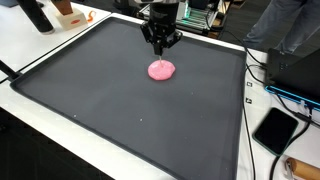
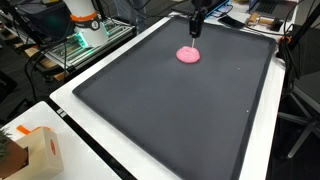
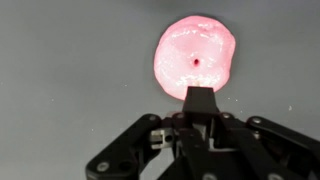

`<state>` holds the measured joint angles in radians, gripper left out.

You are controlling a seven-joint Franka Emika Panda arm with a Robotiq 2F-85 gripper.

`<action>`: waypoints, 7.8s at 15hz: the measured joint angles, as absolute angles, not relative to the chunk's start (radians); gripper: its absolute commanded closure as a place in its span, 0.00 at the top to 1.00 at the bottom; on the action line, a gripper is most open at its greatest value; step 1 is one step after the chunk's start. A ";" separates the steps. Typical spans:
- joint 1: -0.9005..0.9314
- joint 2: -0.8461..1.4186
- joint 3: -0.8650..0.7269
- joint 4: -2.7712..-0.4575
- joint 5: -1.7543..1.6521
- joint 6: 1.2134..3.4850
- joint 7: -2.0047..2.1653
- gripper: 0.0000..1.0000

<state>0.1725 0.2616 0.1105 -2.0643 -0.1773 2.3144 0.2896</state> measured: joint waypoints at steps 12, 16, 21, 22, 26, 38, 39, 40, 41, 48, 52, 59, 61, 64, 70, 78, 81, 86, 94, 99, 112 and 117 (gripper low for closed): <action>0.171 0.096 0.108 -2.021 -0.166 2.157 0.246 0.04; 0.166 0.071 0.108 -2.015 -0.128 2.151 0.193 0.15; 0.163 0.055 0.108 -2.015 -0.103 2.151 0.164 0.15; 0.163 0.055 0.108 -2.015 -0.103 2.151 0.164 0.15; 0.163 0.055 0.108 -2.015 -0.103 2.151 0.162 0.15; 0.037 0.101 0.038 -1.962 0.202 2.154 -0.068 0.04; 0.017 0.112 0.030 -1.961 0.259 2.154 -0.123 0.04; -0.003 0.126 0.024 -1.961 0.320 2.154 -0.181 0.04; -0.022 0.141 0.020 -1.961 0.378 2.153 -0.238 0.04; -0.132 0.243 0.015 -1.960 0.659 2.074 -0.557 0.04; -0.178 0.291 0.006 -1.954 0.714 1.999 -0.663 0.04; -0.237 0.378 -0.021 -1.910 0.746 1.845 -0.766 0.04; -0.243 0.400 -0.029 -1.895 0.746 1.819 -0.771 0.04; -0.244 0.432 -0.041 -1.879 0.741 1.786 -0.771 0.04; -0.244 0.480 -0.050 -1.852 0.725 1.741 -0.757 0.04; -0.232 0.492 -0.048 -1.823 0.652 1.736 -0.681 0.04; -0.224 0.492 -0.045 -1.803 0.615 1.736 -0.646 0.04; -0.203 0.490 -0.030 -1.750 0.531 1.736 -0.578 0.04; -0.132 0.481 0.018 -1.662 0.359 1.705 -0.490 0.04; -0.060 0.455 0.037 -1.633 0.204 1.706 -0.453 0.04; 0.116 0.411 0.121 -1.657 -0.105 1.968 -0.438 0.04; 0.176 0.385 0.129 -1.727 -0.217 2.087 -0.309 0.04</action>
